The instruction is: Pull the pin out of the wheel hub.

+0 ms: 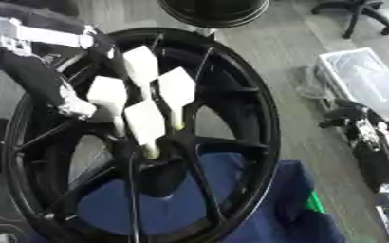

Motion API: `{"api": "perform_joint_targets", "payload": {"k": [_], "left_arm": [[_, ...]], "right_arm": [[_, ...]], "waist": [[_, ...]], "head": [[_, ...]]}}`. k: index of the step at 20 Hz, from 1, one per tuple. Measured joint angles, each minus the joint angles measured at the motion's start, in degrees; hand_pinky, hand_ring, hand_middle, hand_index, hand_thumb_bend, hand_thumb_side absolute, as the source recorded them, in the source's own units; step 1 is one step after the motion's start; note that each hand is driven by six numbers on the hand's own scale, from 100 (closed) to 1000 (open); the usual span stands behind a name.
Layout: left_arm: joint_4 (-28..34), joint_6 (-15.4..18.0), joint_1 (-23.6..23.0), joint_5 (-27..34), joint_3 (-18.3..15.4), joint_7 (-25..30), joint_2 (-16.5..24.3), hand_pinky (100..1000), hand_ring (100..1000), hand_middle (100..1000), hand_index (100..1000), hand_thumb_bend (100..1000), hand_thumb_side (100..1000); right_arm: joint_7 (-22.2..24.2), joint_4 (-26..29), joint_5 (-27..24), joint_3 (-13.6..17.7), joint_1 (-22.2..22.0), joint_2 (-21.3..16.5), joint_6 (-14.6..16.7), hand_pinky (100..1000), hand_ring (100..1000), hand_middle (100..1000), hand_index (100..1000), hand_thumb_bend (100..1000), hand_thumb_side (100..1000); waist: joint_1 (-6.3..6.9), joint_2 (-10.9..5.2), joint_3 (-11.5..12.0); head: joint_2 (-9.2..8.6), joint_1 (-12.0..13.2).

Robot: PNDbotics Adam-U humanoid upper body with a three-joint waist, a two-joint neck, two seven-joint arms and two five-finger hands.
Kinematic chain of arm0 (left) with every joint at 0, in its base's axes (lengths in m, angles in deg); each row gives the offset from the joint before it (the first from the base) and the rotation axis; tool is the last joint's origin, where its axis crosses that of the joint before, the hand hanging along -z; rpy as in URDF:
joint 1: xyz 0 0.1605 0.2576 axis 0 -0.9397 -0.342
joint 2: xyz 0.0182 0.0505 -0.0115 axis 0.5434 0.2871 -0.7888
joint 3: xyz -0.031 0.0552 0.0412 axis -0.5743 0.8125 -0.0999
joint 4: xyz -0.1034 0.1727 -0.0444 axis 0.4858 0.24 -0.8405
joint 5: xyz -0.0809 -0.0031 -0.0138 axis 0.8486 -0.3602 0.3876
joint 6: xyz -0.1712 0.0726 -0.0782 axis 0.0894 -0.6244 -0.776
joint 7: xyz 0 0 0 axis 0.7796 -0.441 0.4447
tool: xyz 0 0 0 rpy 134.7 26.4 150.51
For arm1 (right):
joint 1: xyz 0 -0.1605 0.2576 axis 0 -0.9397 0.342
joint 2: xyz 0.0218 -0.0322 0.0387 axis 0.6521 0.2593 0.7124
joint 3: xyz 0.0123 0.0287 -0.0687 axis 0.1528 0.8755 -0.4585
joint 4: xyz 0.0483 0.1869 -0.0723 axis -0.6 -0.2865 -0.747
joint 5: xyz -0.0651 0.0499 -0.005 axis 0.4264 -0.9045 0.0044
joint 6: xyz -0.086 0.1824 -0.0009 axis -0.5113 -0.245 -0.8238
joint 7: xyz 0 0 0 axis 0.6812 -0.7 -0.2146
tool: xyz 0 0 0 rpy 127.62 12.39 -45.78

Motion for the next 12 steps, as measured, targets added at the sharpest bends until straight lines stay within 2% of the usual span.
{"api": "perform_joint_targets", "payload": {"k": [5,12], "left_arm": [[-0.3,1.3,0.0,-2.9,-0.1,0.0,0.0,875,858,769,815,520,364],[-1.3,2.2,0.0,-6.4,-0.5,0.0,-0.5,870,850,757,808,489,365]], "right_arm": [[0.0,0.0,0.2,-0.1,0.0,0.0,-0.1,1000,628,614,793,100,688],[0.2,0.0,0.3,-0.3,0.0,0.0,-0.3,1000,628,614,792,100,695]], "waist": [[0.0,0.0,-0.1],[0.0,0.0,-0.2]], "head": [[0.0,0.0],[-0.22,0.1]]}}
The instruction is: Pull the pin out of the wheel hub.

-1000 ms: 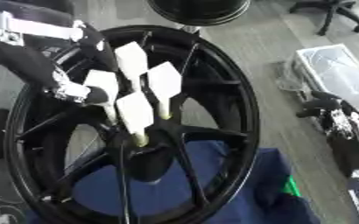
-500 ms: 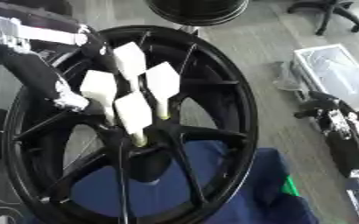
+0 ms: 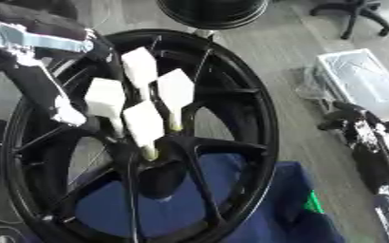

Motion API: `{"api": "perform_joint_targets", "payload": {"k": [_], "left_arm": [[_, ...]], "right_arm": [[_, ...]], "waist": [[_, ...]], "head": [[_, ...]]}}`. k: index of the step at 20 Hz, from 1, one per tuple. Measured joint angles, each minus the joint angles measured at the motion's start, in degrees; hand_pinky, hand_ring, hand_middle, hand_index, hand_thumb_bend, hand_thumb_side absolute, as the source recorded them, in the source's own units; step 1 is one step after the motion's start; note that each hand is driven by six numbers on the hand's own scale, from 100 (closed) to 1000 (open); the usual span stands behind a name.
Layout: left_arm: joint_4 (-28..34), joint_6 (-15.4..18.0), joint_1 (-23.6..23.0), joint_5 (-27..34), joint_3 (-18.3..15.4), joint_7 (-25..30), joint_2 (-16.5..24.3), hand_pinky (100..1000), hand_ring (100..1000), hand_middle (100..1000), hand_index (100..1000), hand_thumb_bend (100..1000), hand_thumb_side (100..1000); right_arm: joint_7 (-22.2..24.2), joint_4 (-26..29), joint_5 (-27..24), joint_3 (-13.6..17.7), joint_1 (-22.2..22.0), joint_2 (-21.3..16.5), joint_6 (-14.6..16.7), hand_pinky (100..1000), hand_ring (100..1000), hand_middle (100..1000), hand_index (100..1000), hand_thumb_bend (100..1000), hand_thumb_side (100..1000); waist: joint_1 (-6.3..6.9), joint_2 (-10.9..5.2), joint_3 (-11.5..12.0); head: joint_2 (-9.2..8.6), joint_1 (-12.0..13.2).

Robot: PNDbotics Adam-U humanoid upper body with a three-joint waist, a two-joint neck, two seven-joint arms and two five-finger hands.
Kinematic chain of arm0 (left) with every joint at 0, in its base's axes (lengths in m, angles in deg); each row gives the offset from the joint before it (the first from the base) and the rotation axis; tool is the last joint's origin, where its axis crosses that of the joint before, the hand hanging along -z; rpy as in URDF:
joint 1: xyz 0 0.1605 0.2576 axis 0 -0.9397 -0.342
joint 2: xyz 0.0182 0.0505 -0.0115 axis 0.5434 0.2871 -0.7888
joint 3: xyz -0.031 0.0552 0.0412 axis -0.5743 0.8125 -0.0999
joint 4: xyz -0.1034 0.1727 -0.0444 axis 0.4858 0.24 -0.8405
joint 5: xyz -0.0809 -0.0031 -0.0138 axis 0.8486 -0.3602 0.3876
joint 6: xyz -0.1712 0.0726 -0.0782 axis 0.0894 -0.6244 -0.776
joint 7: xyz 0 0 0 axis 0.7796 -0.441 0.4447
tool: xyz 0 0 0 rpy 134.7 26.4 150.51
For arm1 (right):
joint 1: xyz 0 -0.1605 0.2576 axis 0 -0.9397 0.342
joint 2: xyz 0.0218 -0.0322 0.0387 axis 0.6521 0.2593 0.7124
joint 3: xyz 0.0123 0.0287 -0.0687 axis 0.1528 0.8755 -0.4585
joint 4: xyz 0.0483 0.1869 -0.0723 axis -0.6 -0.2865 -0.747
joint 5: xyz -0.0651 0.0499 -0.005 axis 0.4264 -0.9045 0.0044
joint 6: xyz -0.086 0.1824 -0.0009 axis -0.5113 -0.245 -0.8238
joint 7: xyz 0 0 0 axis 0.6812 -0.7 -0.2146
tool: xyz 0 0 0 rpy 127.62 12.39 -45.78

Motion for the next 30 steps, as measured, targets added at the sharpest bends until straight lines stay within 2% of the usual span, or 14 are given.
{"api": "perform_joint_targets", "payload": {"k": [3,9,12,14,16,18,20,24,27,30], "left_arm": [[-0.8,0.0,-0.1,-0.8,0.0,0.0,-0.1,864,844,749,804,494,341],[-1.9,-0.2,-0.1,-2.0,0.0,0.0,-0.6,836,811,697,774,365,248],[-1.9,-1.0,-0.1,-1.4,0.0,0.0,-1.0,827,796,678,718,268,196],[-2.0,-1.8,-0.2,-0.7,0.0,0.0,-1.1,824,784,663,673,240,180],[-2.1,-2.8,-0.2,0.1,0.0,0.0,-1.3,823,780,657,656,237,150],[-2.2,-3.6,-0.2,0.6,0.0,0.1,-1.5,813,761,620,601,238,100],[-2.1,-4.1,-0.2,0.6,0.0,0.1,-1.5,803,737,585,511,213,109],[-1.8,-4.7,-0.2,0.3,0.1,0.0,-1.5,782,710,550,415,227,128],[-0.9,-5.2,-0.1,0.1,-0.1,0.0,-1.5,770,691,528,357,200,136],[1.0,-6.1,0.0,0.1,-1.3,0.0,-1.2,766,681,513,332,221,125]], "right_arm": [[0.0,0.0,0.2,0.0,0.0,0.0,-0.1,1000,628,614,792,100,695],[0.0,0.0,0.4,0.0,0.0,0.0,-0.1,1000,629,614,793,100,696],[0.0,0.0,0.4,-0.1,0.0,0.0,-0.1,1000,629,614,793,100,698],[0.0,0.0,0.4,-0.2,0.0,0.0,-0.1,1000,629,614,793,100,698],[-0.1,0.0,0.4,-0.3,0.0,0.0,-0.1,1000,629,614,793,100,700],[-0.1,0.0,0.4,-0.3,0.0,0.0,-0.2,1000,629,614,793,100,703],[-0.1,0.0,0.5,-0.3,0.0,0.0,-0.3,1000,629,614,794,100,705],[-0.3,0.0,0.7,-0.3,0.0,0.0,-0.5,1000,629,614,793,100,703],[-0.2,0.0,0.7,-0.3,0.0,0.0,-0.5,1000,629,613,793,100,700],[-0.2,0.0,0.7,-0.3,0.0,0.0,-0.5,1000,630,614,793,100,701]], "waist": [[-0.01,0.0,0.0],[-0.02,0.01,-0.1],[-0.02,0.01,-0.3],[-0.02,0.01,-0.3],[-0.03,0.01,-0.3],[-0.03,0.01,-0.3],[-0.03,0.01,-0.3],[-0.03,0.01,-0.3],[-0.03,0.01,-0.1],[-0.02,0.01,0.0]], "head": [[0.0,0.0],[0.0,0.0],[0.0,0.0],[0.0,0.0],[0.0,0.0],[0.0,0.0],[0.0,0.0],[0.01,0.0],[0.01,0.1],[0.02,0.1]]}}
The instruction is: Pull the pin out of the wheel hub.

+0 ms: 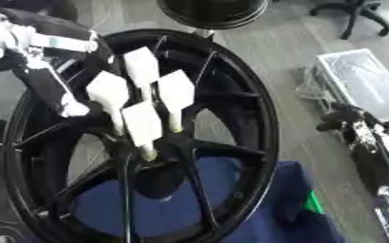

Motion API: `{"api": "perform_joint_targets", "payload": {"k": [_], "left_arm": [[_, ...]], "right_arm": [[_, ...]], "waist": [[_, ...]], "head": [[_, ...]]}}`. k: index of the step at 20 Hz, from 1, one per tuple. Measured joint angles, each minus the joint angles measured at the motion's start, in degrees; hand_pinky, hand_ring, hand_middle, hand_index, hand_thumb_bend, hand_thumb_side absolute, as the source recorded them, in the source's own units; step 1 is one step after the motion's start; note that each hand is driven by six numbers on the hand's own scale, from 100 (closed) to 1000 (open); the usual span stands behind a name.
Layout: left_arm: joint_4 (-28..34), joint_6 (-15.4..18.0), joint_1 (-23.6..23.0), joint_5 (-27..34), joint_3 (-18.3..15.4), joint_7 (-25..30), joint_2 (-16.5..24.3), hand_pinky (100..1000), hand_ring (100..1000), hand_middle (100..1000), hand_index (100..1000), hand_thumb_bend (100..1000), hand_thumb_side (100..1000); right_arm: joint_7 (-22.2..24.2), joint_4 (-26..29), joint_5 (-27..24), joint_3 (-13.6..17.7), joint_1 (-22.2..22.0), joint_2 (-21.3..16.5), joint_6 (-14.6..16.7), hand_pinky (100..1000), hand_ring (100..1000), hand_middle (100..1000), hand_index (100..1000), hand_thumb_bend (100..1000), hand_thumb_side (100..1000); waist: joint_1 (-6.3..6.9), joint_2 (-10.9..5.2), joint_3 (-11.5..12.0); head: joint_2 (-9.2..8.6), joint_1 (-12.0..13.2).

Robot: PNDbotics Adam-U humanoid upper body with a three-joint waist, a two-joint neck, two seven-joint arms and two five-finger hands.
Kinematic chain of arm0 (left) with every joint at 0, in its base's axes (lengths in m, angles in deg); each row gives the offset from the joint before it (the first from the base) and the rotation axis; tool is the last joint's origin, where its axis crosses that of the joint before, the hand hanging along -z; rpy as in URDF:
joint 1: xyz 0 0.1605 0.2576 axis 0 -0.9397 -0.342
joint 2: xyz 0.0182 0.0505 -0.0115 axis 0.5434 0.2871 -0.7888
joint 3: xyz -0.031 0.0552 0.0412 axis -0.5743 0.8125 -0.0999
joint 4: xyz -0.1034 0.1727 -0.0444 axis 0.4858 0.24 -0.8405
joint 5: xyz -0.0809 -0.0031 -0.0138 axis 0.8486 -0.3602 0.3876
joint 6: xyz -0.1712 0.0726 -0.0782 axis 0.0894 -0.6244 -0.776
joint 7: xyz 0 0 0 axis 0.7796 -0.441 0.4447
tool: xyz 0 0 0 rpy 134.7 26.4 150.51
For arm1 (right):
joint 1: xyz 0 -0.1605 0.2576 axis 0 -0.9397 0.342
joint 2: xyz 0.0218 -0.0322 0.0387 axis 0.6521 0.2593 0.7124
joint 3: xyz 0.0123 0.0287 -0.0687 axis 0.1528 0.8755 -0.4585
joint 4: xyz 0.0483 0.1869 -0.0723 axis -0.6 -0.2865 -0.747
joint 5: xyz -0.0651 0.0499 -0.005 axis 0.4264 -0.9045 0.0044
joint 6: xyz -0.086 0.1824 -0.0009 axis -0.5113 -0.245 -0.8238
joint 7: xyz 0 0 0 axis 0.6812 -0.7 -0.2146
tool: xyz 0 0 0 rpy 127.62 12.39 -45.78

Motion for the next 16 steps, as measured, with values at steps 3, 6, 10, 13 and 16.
{"api": "perform_joint_targets", "payload": {"k": [3,6,10,13,16], "left_arm": [[2.9,-0.9,0.1,0.3,-1.8,0.0,1.3,763,676,507,320,213,114],[6.6,-2.2,0.1,1.1,-4.5,-0.7,2.7,759,668,500,313,163,103],[11.7,-4.9,-1.2,4.2,-9.1,-3.4,5.2,753,658,489,307,100,100],[14.8,-7.2,-3.0,6.9,-12.7,-6.2,7.7,748,654,486,308,100,100],[16.7,-8.9,-6.0,8.2,-16.0,-9.2,11.2,748,653,486,309,102,100]], "right_arm": [[0.0,0.0,0.0,0.0,0.0,0.0,0.0,1000,630,614,793,100,699],[0.0,0.0,0.0,0.0,0.0,0.0,0.0,1000,630,614,793,100,698],[-0.1,0.0,0.0,0.0,-0.1,0.0,0.1,1000,630,613,793,100,699],[-0.2,0.0,0.0,0.0,-0.1,0.0,0.1,1000,630,613,793,100,698],[-0.4,0.0,0.0,0.4,-0.1,0.0,0.2,1000,630,613,794,100,699]], "waist": [[0.02,0.0,0.0],[0.04,0.0,0.0],[0.05,0.0,0.3],[0.05,0.0,0.5],[0.28,0.0,0.9]], "head": [[0.04,0.0],[0.06,-0.1],[0.09,-0.2],[0.11,-0.4],[0.13,-0.7]]}}
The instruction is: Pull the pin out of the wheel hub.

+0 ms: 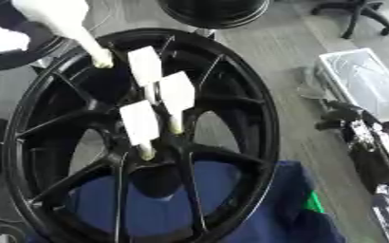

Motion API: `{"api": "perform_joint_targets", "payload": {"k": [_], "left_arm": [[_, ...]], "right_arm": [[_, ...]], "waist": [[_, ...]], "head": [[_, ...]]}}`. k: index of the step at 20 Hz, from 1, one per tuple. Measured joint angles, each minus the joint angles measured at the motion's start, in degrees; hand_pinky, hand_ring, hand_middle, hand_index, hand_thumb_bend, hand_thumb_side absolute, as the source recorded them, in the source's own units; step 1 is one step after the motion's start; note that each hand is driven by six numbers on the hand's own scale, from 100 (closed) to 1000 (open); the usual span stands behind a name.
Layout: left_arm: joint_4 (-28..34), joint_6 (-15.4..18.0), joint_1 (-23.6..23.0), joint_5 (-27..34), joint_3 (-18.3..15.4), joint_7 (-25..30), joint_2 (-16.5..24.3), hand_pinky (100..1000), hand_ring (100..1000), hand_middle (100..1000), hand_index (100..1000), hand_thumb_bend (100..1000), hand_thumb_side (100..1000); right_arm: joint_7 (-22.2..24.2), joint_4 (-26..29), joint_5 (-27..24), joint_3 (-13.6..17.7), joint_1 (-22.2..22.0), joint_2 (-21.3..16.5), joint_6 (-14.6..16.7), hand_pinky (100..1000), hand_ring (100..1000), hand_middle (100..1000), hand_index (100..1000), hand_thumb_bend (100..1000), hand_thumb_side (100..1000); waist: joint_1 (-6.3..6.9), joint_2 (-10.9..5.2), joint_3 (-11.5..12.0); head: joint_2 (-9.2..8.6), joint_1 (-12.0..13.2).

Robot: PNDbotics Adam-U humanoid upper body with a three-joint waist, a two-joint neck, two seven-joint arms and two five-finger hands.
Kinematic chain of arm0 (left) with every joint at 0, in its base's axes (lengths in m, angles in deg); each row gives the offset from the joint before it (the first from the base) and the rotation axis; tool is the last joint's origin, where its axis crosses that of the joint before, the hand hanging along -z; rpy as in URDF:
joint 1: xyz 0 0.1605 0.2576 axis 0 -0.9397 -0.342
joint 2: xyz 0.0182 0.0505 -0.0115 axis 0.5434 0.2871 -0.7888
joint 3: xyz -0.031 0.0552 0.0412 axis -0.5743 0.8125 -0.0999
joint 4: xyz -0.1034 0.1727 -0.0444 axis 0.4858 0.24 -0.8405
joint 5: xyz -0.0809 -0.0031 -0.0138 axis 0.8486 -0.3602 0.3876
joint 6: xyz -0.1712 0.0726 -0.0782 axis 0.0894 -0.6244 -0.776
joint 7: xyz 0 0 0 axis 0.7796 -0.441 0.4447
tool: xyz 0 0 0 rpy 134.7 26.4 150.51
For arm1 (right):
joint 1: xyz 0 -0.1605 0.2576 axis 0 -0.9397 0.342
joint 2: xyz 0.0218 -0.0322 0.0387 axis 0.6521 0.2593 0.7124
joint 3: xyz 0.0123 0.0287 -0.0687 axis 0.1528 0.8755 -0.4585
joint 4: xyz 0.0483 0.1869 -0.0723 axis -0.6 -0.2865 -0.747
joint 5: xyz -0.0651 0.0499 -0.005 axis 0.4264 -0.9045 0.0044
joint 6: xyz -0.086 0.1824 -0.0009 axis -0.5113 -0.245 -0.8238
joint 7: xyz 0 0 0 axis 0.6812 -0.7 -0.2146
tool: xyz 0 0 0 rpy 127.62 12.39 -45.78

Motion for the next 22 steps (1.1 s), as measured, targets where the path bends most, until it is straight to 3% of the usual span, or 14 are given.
{"api": "perform_joint_targets", "payload": {"k": [5,10,16,18,19,20,21,22], "left_arm": [[2.7,-1.3,-8.0,1.5,-6.1,-5.3,7.5,744,646,477,309,100,100],[4.9,-2.4,-19.9,2.8,-13.1,-11.8,14.5,741,643,477,312,112,100],[6.6,-3.7,-34.8,2.6,-20.0,-18.7,17.6,743,643,484,339,100,100],[6.7,-4.0,-38.0,2.5,-21.1,-20.0,17.6,751,656,506,380,100,100],[6.7,-4.0,-39.4,2.5,-21.4,-20.3,17.6,779,693,573,497,100,100],[6.9,-4.0,-40.5,2.5,-21.7,-20.4,17.5,790,714,603,546,100,100],[7.0,-3.9,-41.5,2.6,-21.9,-20.3,17.0,820,765,687,687,100,100],[7.0,-3.8,-42.4,2.7,-22.2,-20.1,16.6,839,792,727,747,100,100]], "right_arm": [[-0.5,0.0,0.2,0.4,-0.2,0.0,0.2,1000,630,613,794,100,697],[-0.9,0.0,0.3,0.8,-0.2,0.0,0.5,1000,631,613,794,100,693],[-1.6,0.0,0.5,1.5,-0.2,0.1,0.8,1000,631,612,794,100,687],[-1.8,0.0,0.5,1.6,-0.4,0.1,1.0,1000,631,612,794,100,685],[-1.8,0.0,0.5,1.7,-0.4,0.1,1.0,1000,631,612,794,100,684],[-1.9,0.0,0.5,1.8,-0.4,0.1,1.1,1000,631,612,794,100,684],[-2.0,0.0,0.5,1.8,-0.4,0.1,1.1,1000,631,612,794,100,683],[-2.0,0.0,0.5,1.8,-0.4,0.1,1.1,1000,631,612,794,100,682]], "waist": [[0.06,0.0,0.4],[0.09,0.03,0.6],[0.08,0.05,1.3],[0.07,0.05,1.5],[0.07,0.05,1.5],[0.05,0.05,1.5],[0.04,0.05,1.5],[-0.01,0.05,1.5]], "head": [[0.1,-0.5],[0.17,-0.2],[0.61,-0.1],[0.71,0.1],[0.72,0.2],[0.72,0.3],[0.72,0.4],[0.72,0.5]]}}
